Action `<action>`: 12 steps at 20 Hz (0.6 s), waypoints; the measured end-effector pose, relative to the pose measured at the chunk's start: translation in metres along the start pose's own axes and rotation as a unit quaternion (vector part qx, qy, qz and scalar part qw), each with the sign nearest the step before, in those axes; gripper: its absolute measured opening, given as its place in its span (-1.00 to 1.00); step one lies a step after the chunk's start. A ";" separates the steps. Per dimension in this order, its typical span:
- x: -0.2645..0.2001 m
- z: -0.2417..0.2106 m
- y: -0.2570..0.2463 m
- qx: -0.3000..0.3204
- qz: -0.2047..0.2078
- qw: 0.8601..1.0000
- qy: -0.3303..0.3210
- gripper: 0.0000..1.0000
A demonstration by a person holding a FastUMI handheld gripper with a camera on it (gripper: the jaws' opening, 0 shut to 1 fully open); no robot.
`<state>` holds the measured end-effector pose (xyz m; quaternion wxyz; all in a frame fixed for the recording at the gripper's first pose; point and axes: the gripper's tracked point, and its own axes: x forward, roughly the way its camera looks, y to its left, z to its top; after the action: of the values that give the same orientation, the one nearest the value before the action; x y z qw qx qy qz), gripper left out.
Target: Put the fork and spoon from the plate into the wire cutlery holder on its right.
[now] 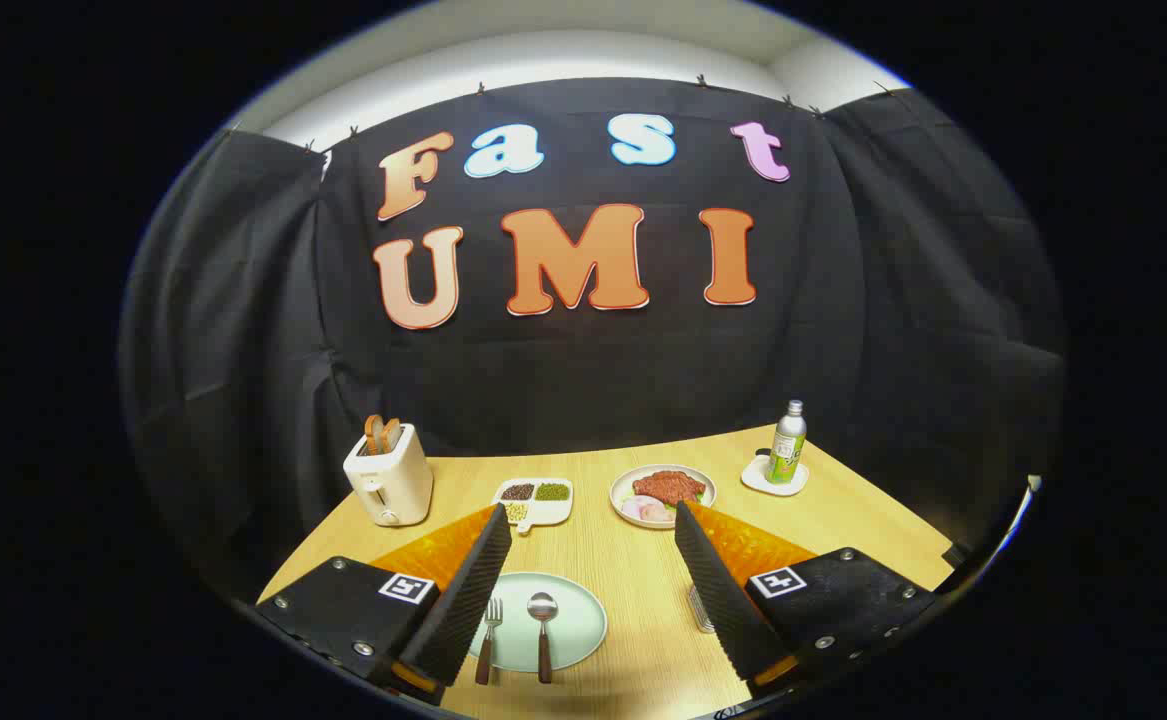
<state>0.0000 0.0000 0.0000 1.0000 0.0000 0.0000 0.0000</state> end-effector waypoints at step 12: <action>0.010 -0.030 0.020 -0.008 0.030 0.999 0.028 0.97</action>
<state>0.0100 0.0199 -0.0299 0.9992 -0.0077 0.0277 0.0295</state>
